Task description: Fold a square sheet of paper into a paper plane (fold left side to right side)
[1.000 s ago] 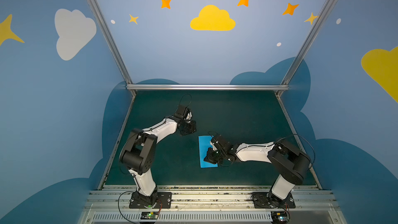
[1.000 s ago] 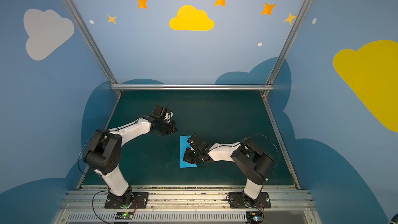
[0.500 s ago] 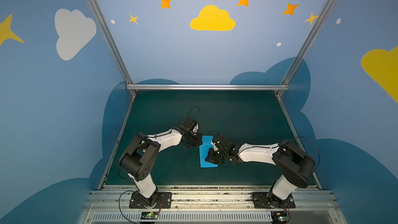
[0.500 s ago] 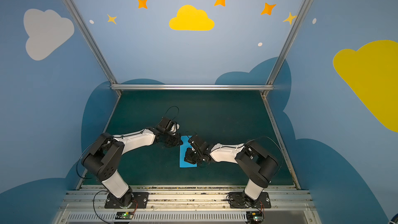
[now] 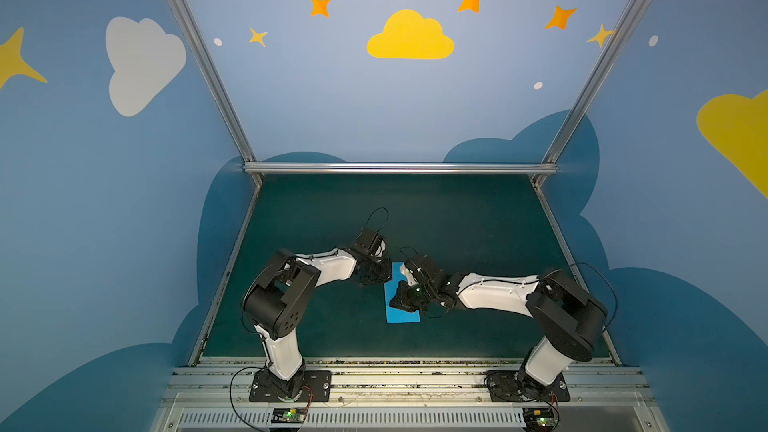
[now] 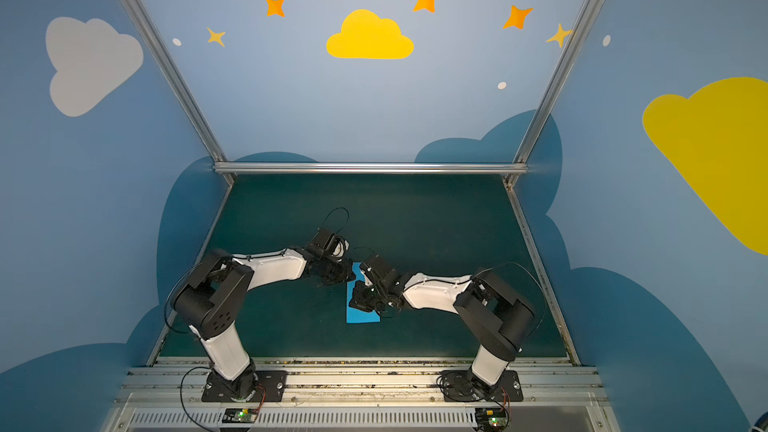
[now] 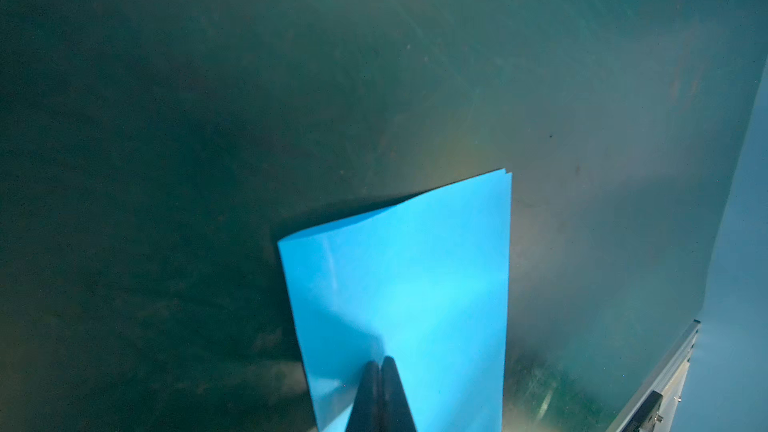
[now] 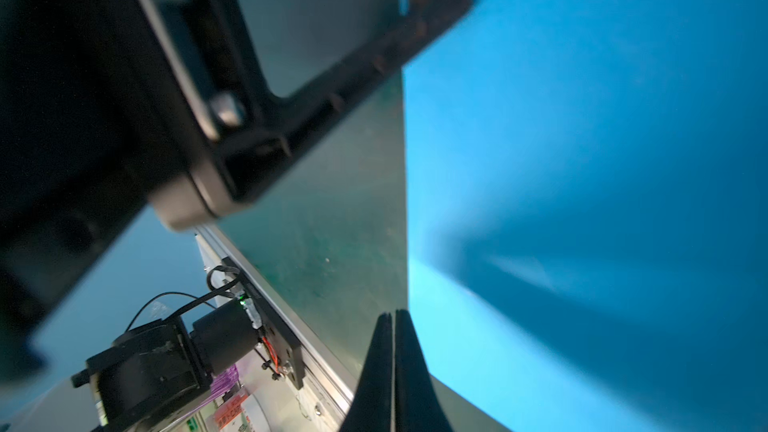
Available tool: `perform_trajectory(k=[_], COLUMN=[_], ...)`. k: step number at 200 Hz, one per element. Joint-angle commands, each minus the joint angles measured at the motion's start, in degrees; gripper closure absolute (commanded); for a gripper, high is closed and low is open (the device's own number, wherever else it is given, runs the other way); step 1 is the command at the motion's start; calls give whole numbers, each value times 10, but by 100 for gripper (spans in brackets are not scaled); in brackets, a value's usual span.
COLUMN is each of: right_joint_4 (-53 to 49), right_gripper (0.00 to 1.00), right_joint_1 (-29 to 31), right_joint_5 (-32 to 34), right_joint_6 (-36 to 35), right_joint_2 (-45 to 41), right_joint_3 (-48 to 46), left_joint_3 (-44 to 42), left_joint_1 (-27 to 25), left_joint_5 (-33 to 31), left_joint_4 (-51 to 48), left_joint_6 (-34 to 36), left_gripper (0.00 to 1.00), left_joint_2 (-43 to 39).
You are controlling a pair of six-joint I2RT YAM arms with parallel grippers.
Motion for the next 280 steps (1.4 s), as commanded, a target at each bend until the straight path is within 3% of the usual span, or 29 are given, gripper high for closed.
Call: perform_trajectory(k=[1, 70, 143, 168, 222, 274, 280], right_joint_4=[11, 56, 84, 84, 78, -27, -37], right_gripper=[100, 100, 100, 100, 100, 100, 94], right_joint_1=[2, 4, 13, 13, 9, -3, -6], right_joint_5=[-17, 0, 7, 2, -29, 37, 45], right_joint_6=[-4, 20, 36, 33, 17, 1, 1], right_joint_2=[32, 52, 75, 70, 36, -126, -147], right_joint_3=[27, -38, -73, -69, -42, -100, -114], left_joint_3=[-15, 15, 178, 223, 101, 23, 23], left_joint_1=[-1, 6, 85, 91, 48, 6, 3], left_joint_5=[-11, -29, -39, -33, 16, 16, 14], left_joint_4=[-3, -38, -138, -183, -119, -80, -81], left_joint_6=[-2, 10, 74, 107, 61, 37, 39], left_gripper=[96, 96, 96, 96, 96, 96, 96], left_joint_2=[6, -2, 105, 98, -60, -104, -100])
